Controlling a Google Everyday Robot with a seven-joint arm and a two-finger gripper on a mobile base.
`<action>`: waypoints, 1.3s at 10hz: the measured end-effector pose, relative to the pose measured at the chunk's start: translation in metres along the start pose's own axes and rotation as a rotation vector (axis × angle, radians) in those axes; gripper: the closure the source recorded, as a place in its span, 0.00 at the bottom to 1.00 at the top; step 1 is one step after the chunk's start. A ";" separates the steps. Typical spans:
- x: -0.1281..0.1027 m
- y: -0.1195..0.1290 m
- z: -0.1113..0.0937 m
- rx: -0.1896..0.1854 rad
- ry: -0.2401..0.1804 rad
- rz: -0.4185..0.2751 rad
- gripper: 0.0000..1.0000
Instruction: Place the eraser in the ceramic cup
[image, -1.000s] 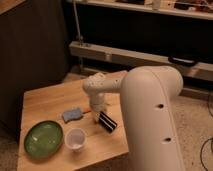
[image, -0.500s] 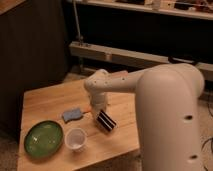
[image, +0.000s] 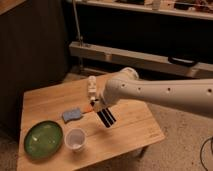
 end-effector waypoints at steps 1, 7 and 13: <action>-0.011 0.022 -0.015 -0.038 -0.091 -0.044 1.00; -0.066 0.147 -0.034 -0.252 -0.269 -0.308 1.00; -0.043 0.158 -0.019 -0.336 -0.250 -0.360 1.00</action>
